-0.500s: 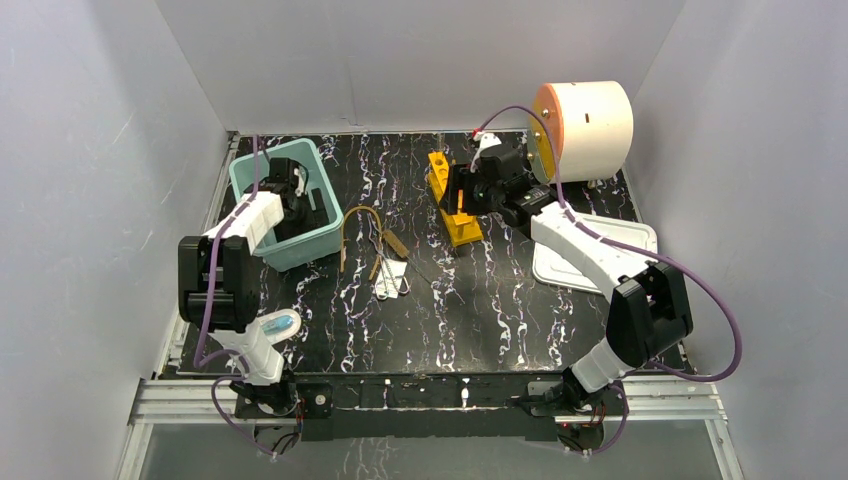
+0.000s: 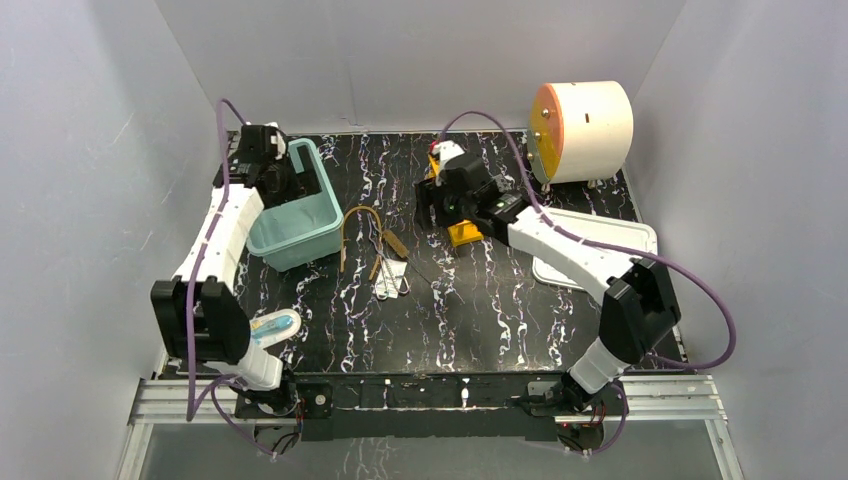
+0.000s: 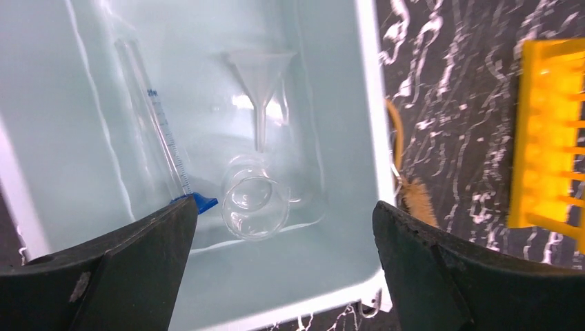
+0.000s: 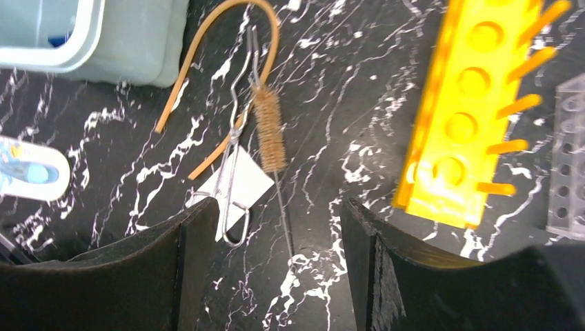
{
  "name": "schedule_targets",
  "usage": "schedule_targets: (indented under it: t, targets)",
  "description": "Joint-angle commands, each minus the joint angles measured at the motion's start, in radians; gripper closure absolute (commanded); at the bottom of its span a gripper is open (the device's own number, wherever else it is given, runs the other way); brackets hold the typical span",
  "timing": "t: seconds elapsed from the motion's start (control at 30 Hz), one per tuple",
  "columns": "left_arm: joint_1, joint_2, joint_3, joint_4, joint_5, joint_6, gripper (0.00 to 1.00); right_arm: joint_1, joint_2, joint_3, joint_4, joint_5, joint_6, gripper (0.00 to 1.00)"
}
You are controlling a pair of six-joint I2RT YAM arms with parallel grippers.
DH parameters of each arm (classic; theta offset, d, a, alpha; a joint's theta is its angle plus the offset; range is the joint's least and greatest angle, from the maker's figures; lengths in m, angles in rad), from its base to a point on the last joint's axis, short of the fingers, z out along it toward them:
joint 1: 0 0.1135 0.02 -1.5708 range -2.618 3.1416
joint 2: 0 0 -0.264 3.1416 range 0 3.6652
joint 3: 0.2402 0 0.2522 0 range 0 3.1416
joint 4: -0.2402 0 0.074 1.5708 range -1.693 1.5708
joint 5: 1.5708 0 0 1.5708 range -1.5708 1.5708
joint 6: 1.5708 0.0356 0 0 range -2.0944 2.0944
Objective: Organize the chemistry lab equipment
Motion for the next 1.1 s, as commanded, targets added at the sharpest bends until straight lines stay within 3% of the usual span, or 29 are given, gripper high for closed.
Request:
schedule_targets:
  t: [0.0, 0.13, 0.37, 0.7, 1.07]
  targets:
    - [0.007, -0.118, 0.068, -0.052, 0.005, -0.008, 0.02, 0.081, 0.061, 0.058, -0.037, 0.056, -0.075, 0.27]
    - [0.013, -0.176, 0.092, -0.038, 0.027, -0.052, 0.02, 0.152, 0.135, 0.053, -0.092, 0.110, -0.110, 0.30]
    - [0.014, -0.186, 0.166, -0.026, 0.180, -0.089, 0.02, 0.178, 0.246, 0.016, -0.139, 0.136, -0.065, 0.47]
    - [0.015, -0.161, 0.166, 0.003, 0.277, -0.118, 0.02, 0.179, 0.307, -0.011, -0.154, 0.108, -0.071, 0.48]
    - [0.014, -0.143, 0.199, 0.006, 0.304, -0.138, 0.02, 0.185, 0.377, 0.007, -0.117, 0.176, -0.086, 0.58]
